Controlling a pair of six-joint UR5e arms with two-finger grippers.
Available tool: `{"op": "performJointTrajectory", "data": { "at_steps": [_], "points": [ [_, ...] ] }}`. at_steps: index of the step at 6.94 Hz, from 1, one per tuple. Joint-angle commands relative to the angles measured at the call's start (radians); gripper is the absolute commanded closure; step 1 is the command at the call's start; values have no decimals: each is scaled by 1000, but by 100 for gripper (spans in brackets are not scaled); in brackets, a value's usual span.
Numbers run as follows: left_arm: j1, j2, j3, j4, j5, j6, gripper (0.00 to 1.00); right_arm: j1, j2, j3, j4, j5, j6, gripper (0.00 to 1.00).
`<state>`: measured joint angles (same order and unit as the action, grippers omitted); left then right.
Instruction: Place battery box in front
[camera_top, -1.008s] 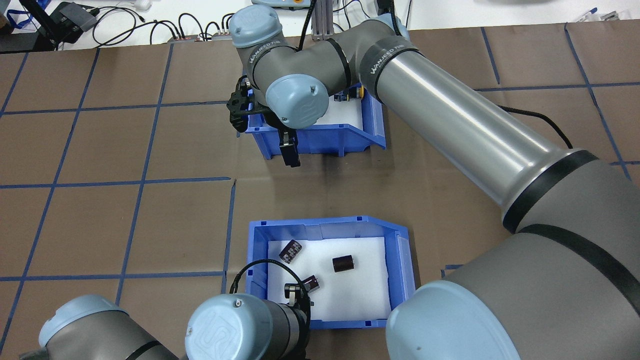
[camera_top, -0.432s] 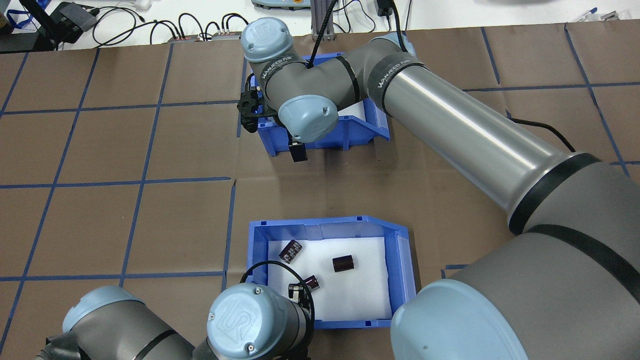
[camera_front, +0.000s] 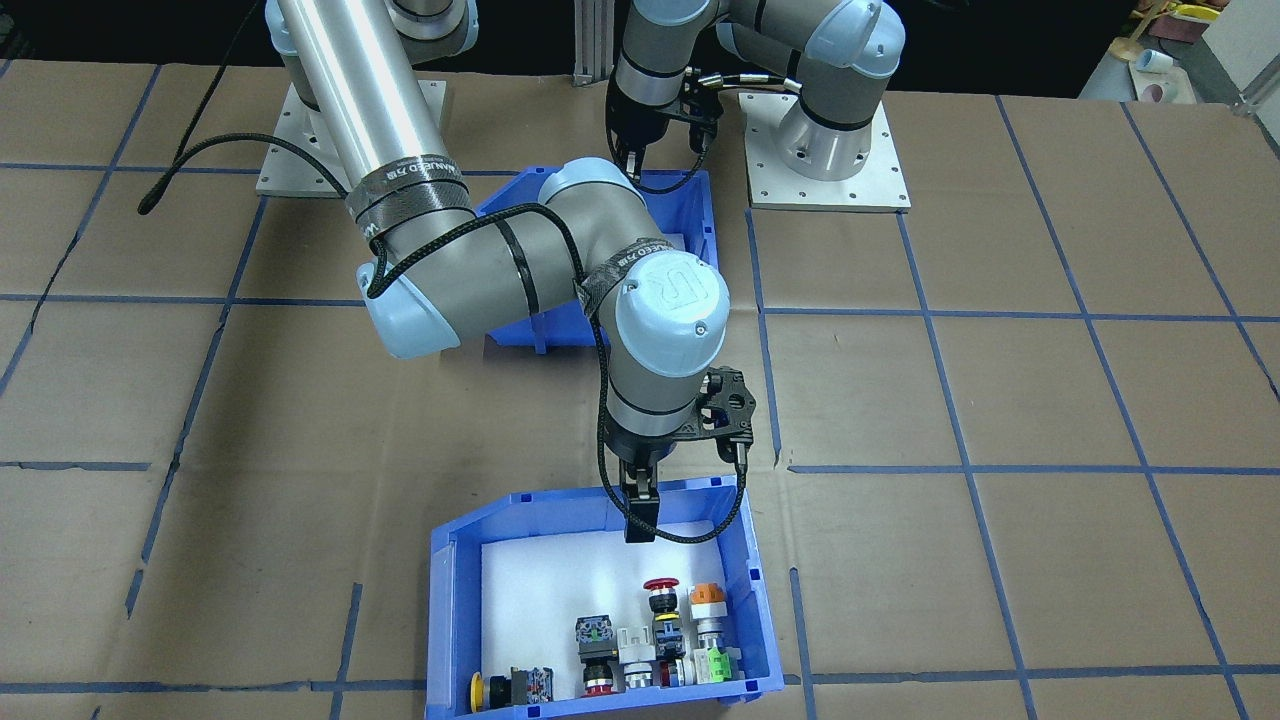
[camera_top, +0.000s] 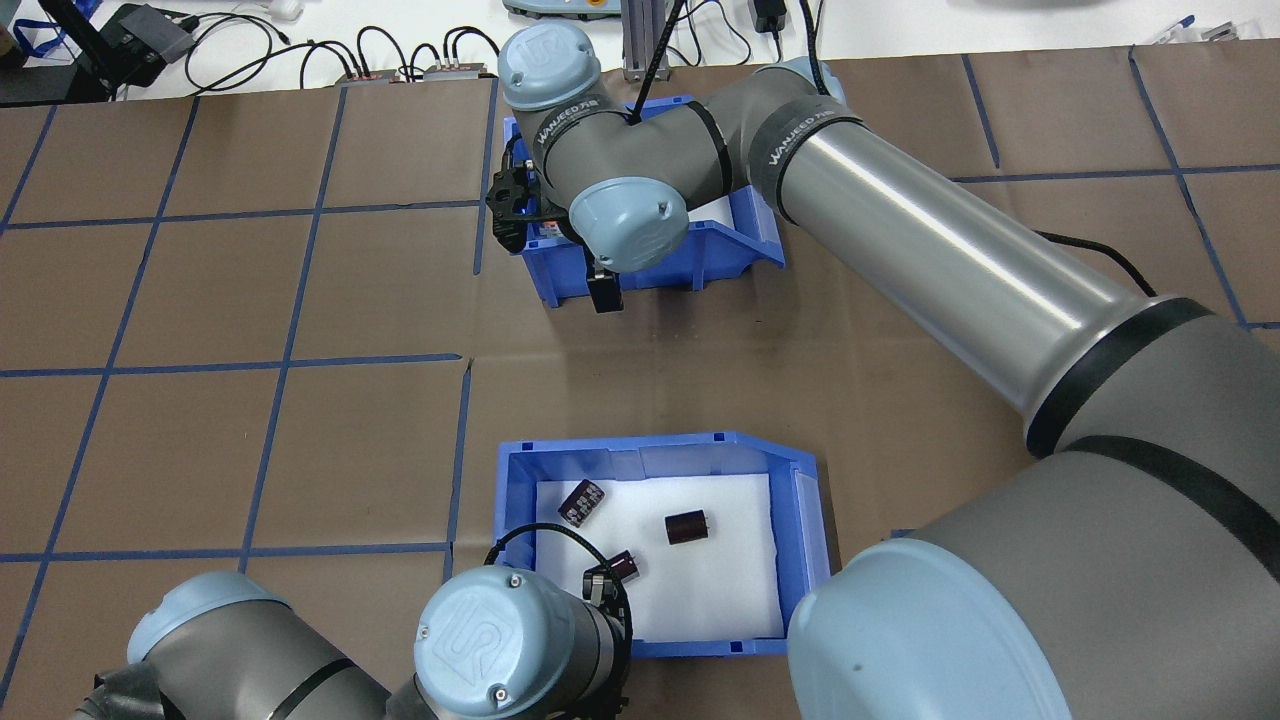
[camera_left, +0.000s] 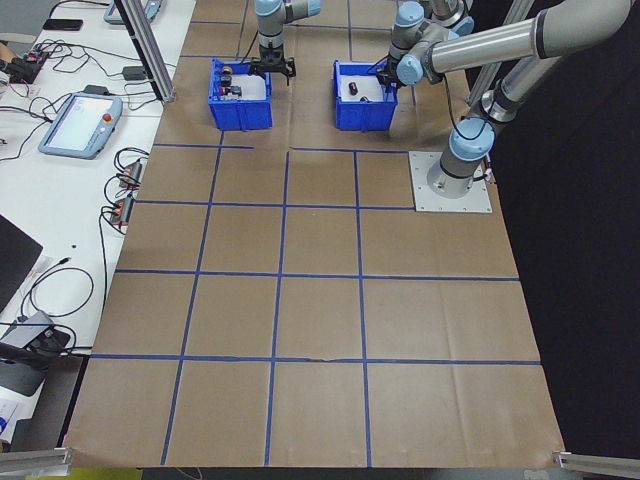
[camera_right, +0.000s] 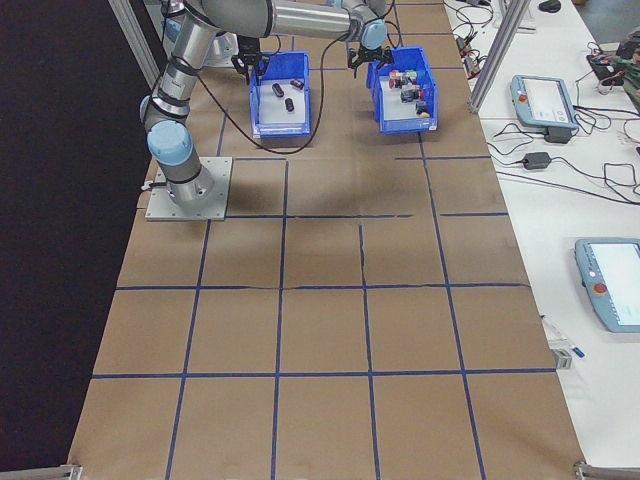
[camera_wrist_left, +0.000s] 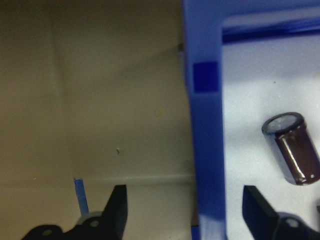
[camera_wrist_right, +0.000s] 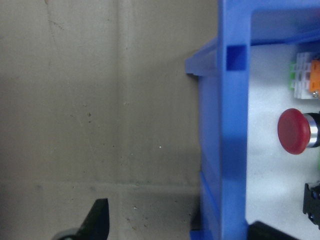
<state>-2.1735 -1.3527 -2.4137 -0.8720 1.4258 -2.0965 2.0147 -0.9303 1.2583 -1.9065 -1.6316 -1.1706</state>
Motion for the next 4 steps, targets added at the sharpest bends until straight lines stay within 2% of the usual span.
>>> {"op": "performJointTrajectory", "data": {
  "at_steps": [1, 2, 3, 4],
  "points": [
    [26, 30, 8, 2, 27, 57, 100, -7, 11, -23, 4, -1, -1, 0],
    [73, 44, 10, -8, 95, 128, 100, -11, 16, -16, 7, 3, -1, 0],
    [124, 75, 13, -33, 96, 172, 100, -11, 25, -14, 9, 3, -1, 0],
    [174, 108, 15, -89, 96, 244, 100, -16, 34, -26, 6, 0, 0, 6]
  ]
}}
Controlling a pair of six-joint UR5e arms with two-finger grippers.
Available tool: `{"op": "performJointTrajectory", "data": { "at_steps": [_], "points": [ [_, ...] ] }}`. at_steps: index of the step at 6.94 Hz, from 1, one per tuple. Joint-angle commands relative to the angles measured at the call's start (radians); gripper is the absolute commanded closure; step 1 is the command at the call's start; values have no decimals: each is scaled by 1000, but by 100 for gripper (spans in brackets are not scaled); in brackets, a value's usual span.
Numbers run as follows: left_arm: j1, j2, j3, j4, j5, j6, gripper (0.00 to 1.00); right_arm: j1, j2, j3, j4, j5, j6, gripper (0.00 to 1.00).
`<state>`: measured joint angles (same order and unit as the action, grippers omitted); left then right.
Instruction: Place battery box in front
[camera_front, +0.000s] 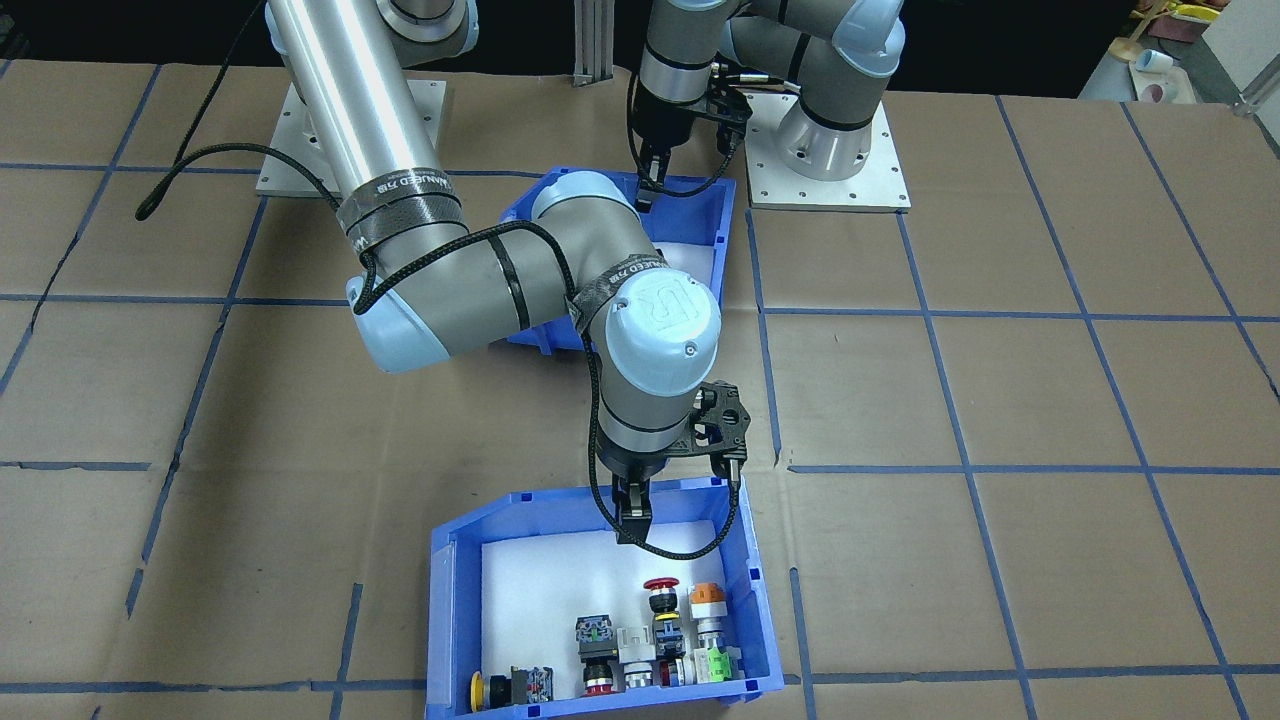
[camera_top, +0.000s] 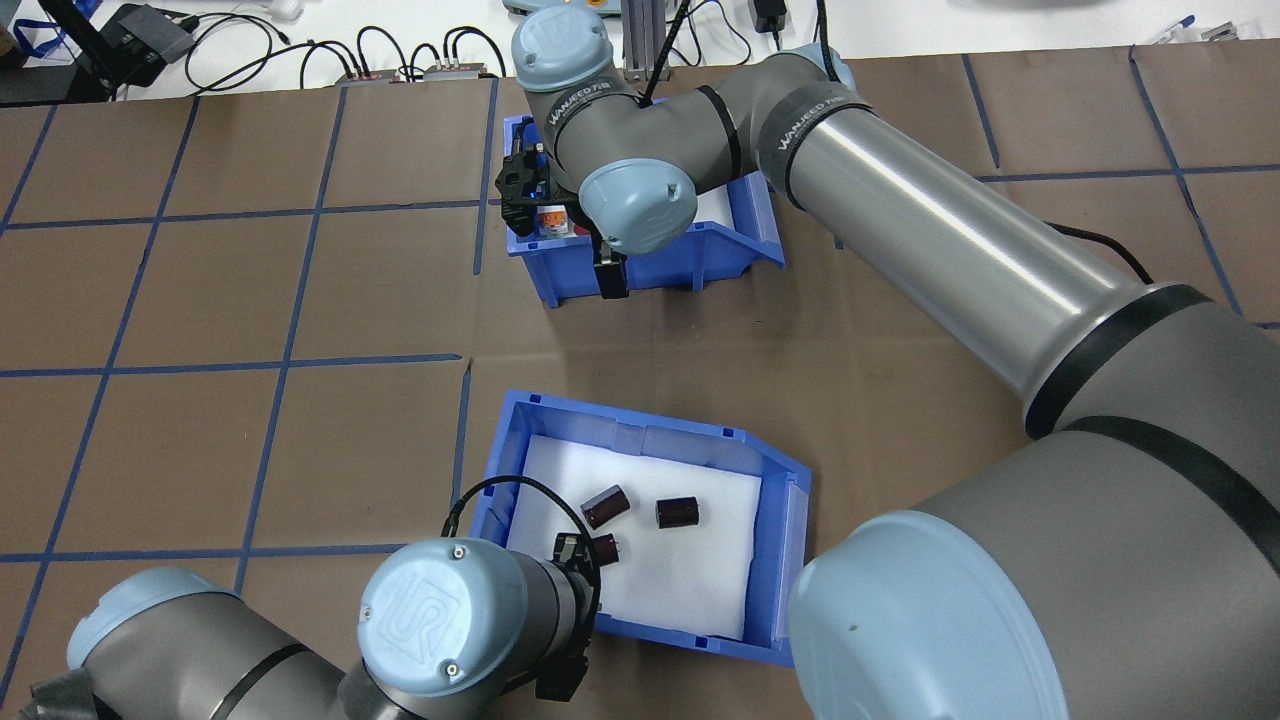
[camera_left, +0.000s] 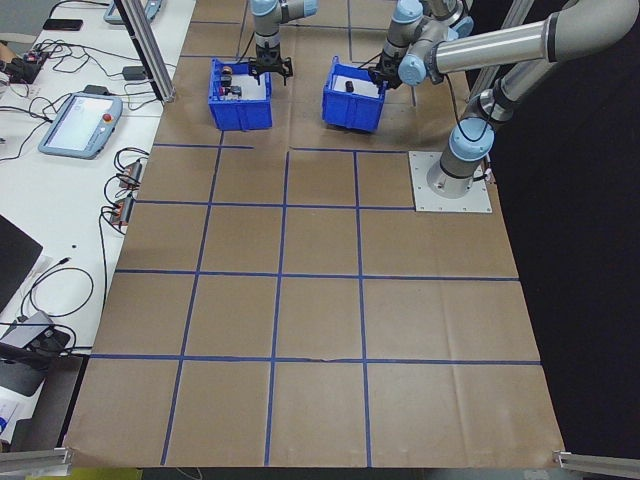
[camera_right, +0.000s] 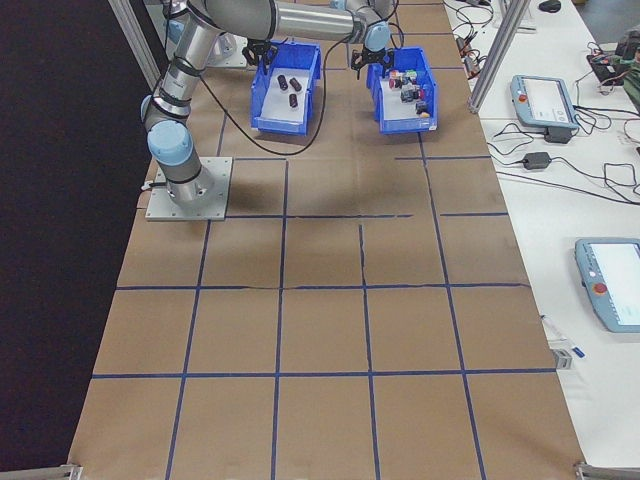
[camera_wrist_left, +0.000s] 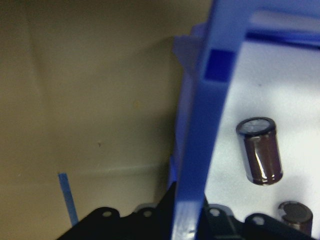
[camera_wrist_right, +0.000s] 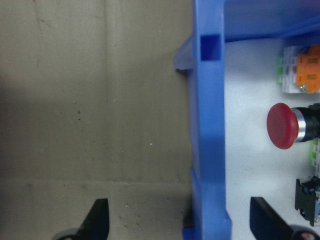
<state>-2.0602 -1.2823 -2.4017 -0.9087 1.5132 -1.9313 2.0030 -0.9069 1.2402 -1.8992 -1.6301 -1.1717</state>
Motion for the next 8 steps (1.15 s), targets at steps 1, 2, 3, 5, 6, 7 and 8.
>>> {"op": "performJointTrajectory", "data": {
  "at_steps": [1, 2, 3, 5, 6, 7, 8],
  "points": [
    [90, 47, 4, -70, 9, 107, 100, -9, 3, -11, 2, -5, 1, 46],
    [109, 49, 7, -70, 7, 129, 100, -12, -1, -13, 0, -4, -5, 82],
    [127, 49, 24, -75, 4, 156, 100, -15, -3, -15, -7, -2, -6, 93],
    [188, 47, 42, -99, -10, 207, 100, -17, -4, -60, -12, -2, -19, 96],
    [219, 49, 42, -101, -22, 241, 100, -33, -18, -76, -9, -7, -45, 96],
    [236, 49, 42, -105, -22, 261, 100, -70, -45, -73, 3, -7, -63, 97],
    [242, 49, 49, -111, -21, 279, 100, -126, -85, -71, 43, -4, -91, 97]
  ]
}}
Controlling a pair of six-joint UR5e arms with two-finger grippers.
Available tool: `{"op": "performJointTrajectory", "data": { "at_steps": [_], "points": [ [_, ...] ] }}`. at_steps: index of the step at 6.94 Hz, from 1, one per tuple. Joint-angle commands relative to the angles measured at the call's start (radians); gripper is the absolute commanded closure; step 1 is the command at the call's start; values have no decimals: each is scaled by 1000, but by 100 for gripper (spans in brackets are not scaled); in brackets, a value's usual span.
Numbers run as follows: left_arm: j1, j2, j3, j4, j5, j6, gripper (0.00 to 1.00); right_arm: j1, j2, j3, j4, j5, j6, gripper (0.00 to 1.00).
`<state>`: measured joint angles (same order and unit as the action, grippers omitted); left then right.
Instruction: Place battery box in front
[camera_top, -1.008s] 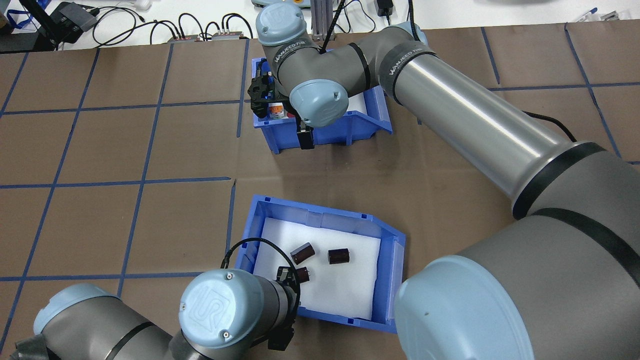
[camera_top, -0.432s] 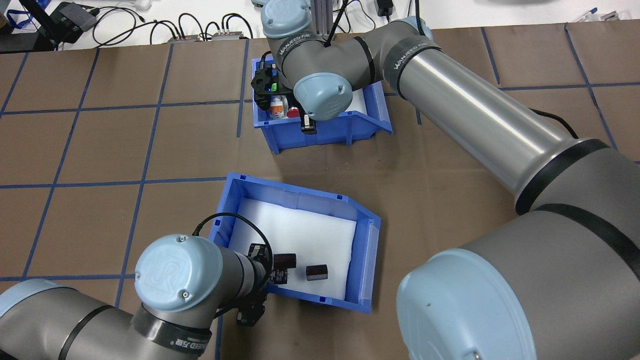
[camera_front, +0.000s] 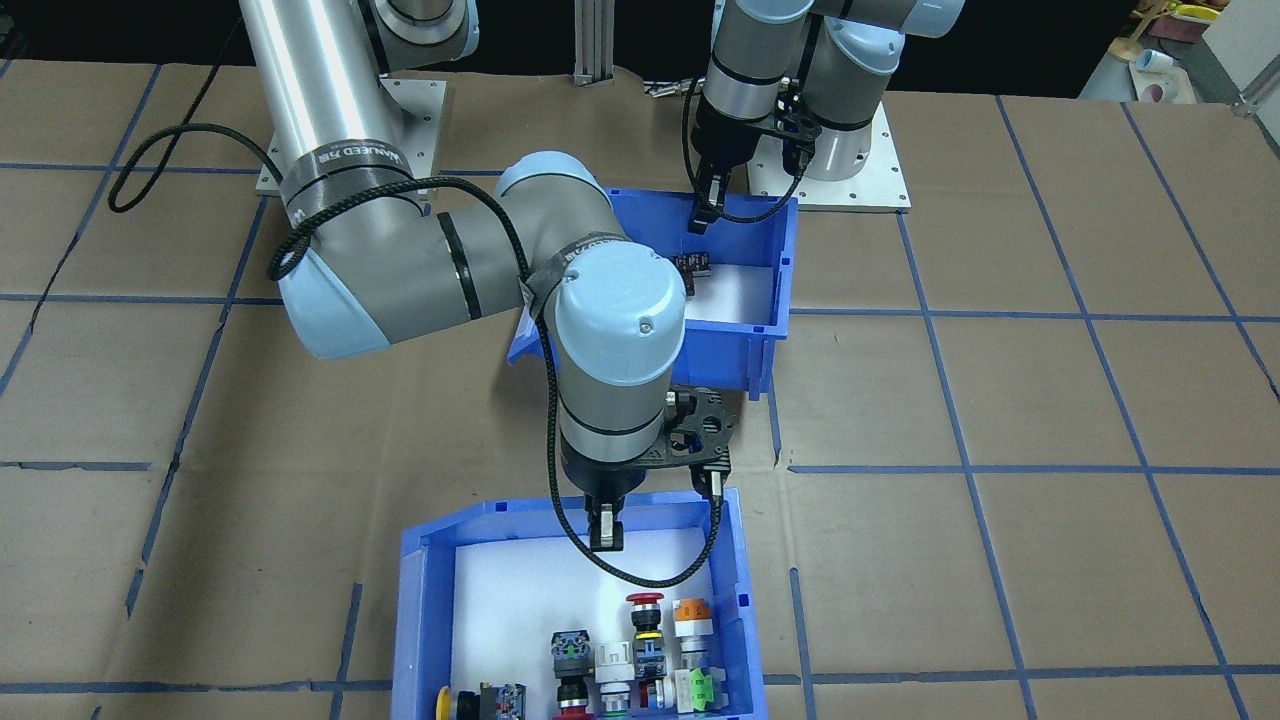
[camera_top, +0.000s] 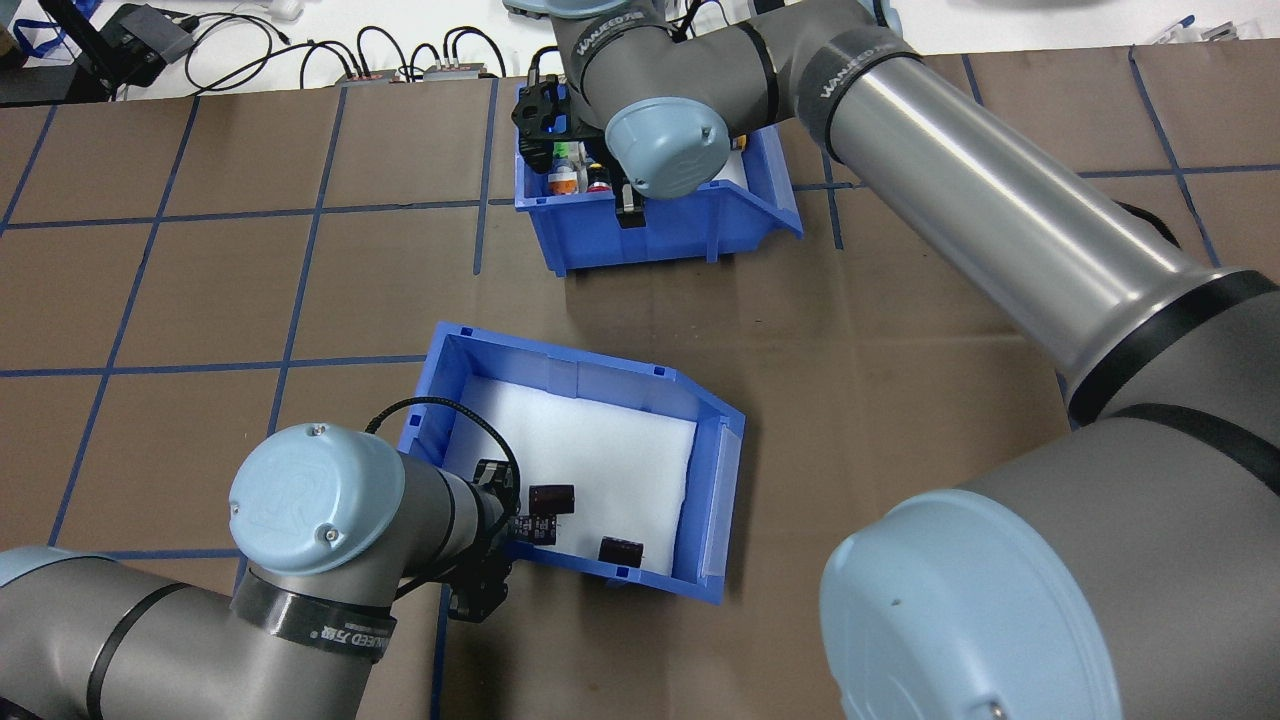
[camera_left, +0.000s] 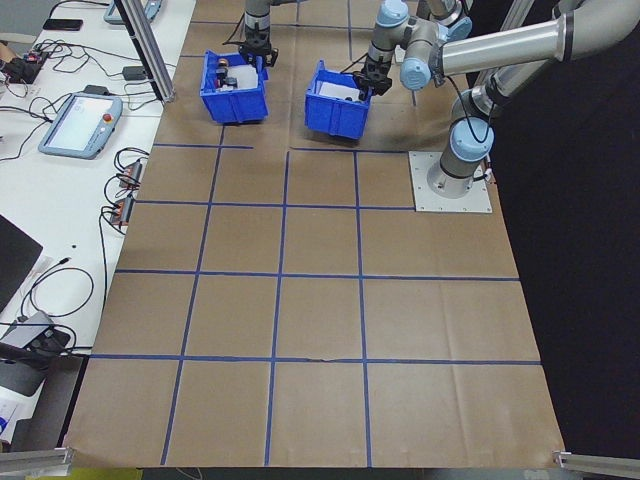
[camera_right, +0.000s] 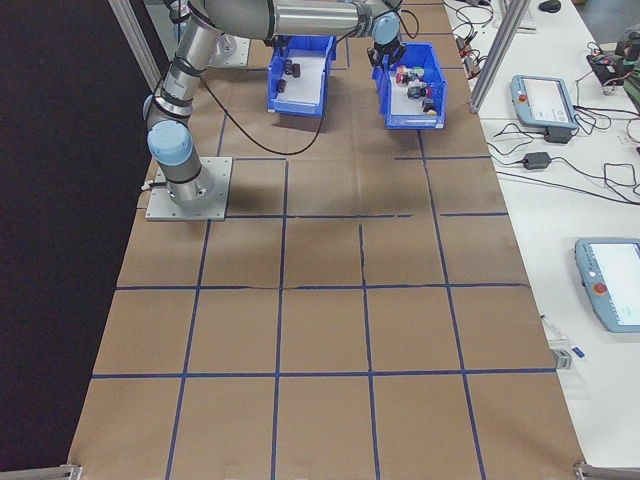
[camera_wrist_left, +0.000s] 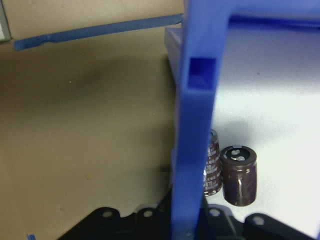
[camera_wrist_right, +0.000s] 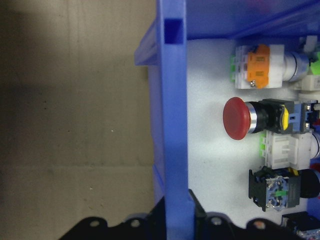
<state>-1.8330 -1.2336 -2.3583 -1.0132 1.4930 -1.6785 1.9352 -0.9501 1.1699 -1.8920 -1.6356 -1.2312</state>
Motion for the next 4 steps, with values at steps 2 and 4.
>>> {"op": "performJointTrajectory", "data": {
  "at_steps": [2, 4],
  "points": [
    [75, -10, 45, -25, -2, 95, 100, -169, -102, 20, 89, 2, -135, 97],
    [205, -27, 114, -105, -20, 245, 100, -279, -192, 123, 83, 3, -259, 97]
  ]
}}
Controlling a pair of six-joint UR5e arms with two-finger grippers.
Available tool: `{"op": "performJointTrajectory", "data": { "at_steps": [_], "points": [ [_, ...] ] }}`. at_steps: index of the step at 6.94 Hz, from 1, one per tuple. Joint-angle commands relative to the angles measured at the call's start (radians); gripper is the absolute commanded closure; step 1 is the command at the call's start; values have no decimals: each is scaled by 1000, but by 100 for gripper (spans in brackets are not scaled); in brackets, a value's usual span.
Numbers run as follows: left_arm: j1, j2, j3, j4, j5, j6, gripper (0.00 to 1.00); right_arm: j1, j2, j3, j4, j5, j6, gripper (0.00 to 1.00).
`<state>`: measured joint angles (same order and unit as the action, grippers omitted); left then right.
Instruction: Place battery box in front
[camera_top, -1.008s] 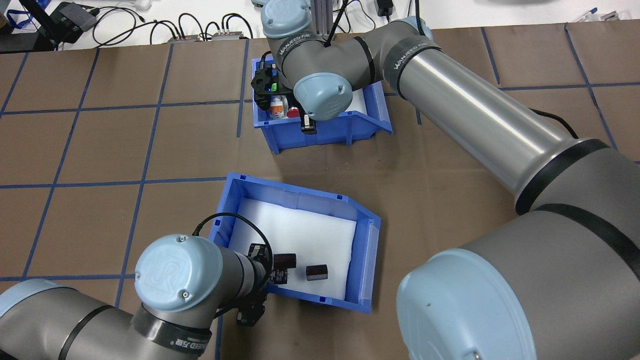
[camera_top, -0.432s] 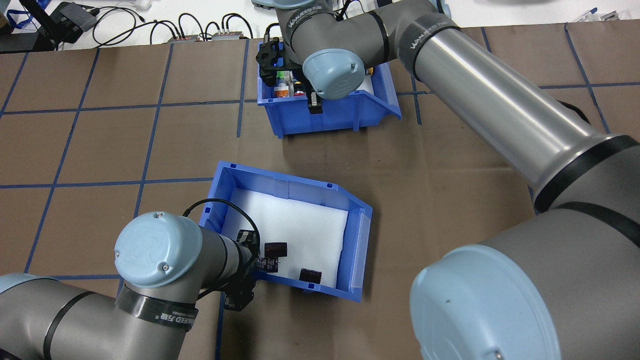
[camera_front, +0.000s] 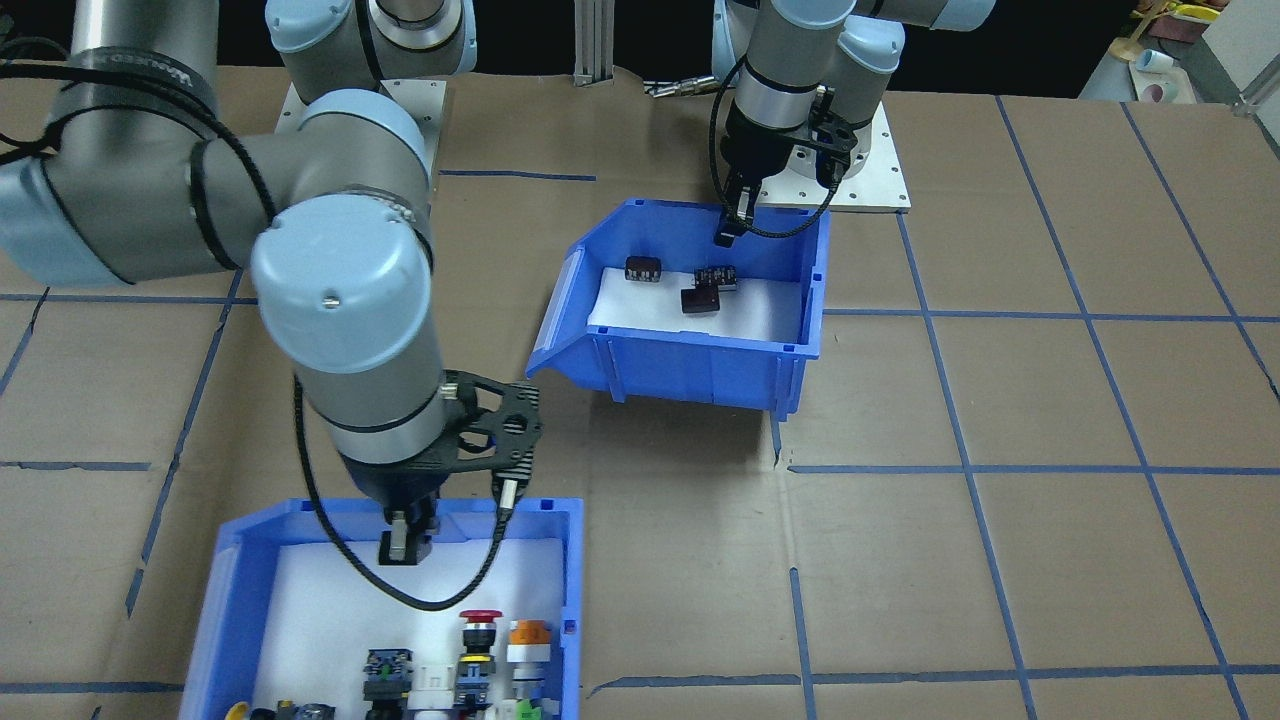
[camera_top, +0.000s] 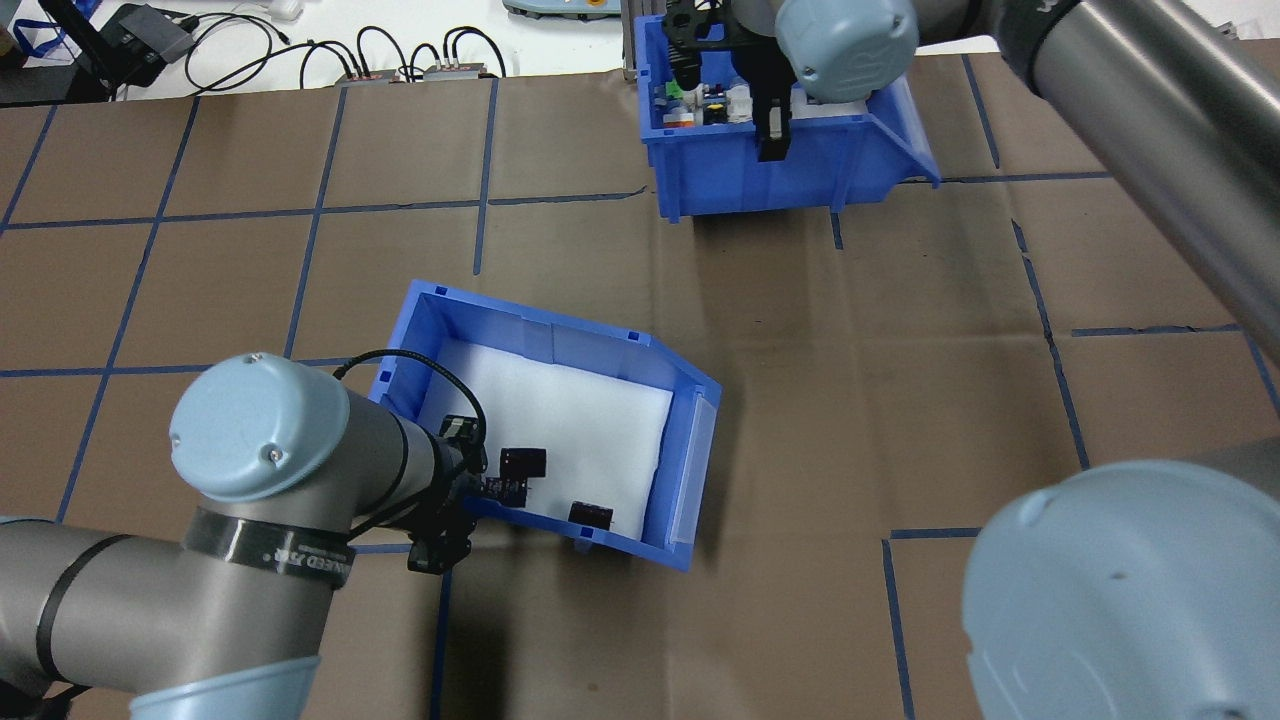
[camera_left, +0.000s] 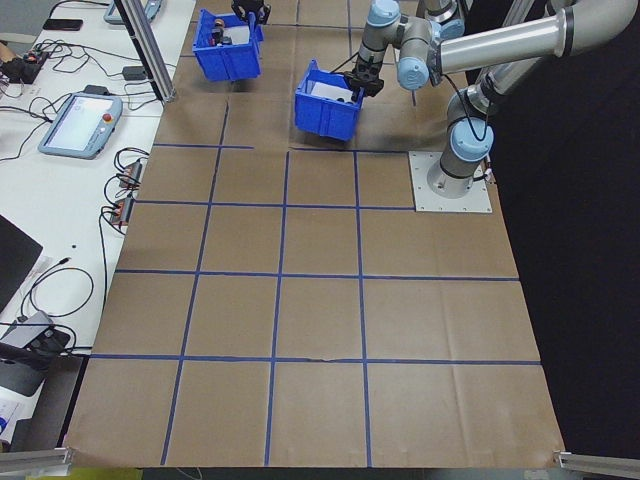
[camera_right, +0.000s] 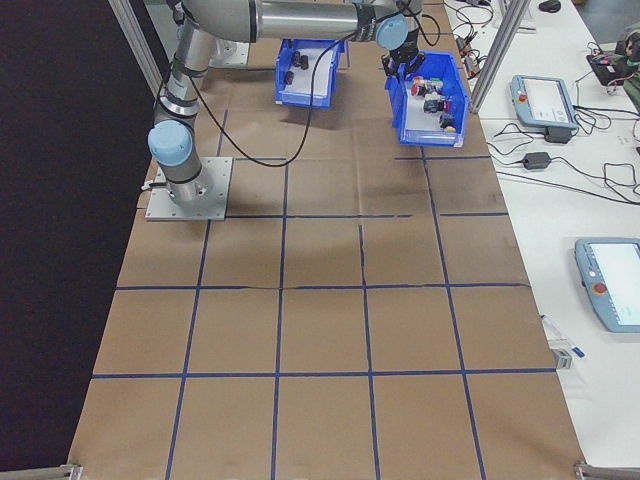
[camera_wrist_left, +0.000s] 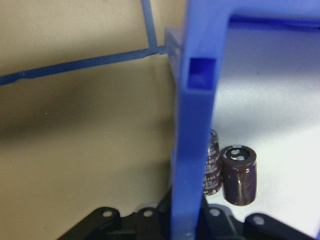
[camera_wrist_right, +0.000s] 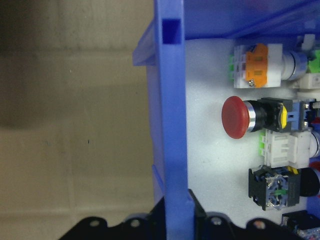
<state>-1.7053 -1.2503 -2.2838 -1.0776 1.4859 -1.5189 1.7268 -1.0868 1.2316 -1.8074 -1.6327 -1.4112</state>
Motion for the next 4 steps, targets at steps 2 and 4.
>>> {"op": "performJointTrajectory", "data": {
  "at_steps": [2, 4],
  "points": [
    [238, -105, 122, -63, -137, 187, 100, -194, -140, 153, -12, 4, -196, 97],
    [259, -261, 254, -65, -188, 187, 100, -283, -217, 266, -13, 14, -290, 97]
  ]
}}
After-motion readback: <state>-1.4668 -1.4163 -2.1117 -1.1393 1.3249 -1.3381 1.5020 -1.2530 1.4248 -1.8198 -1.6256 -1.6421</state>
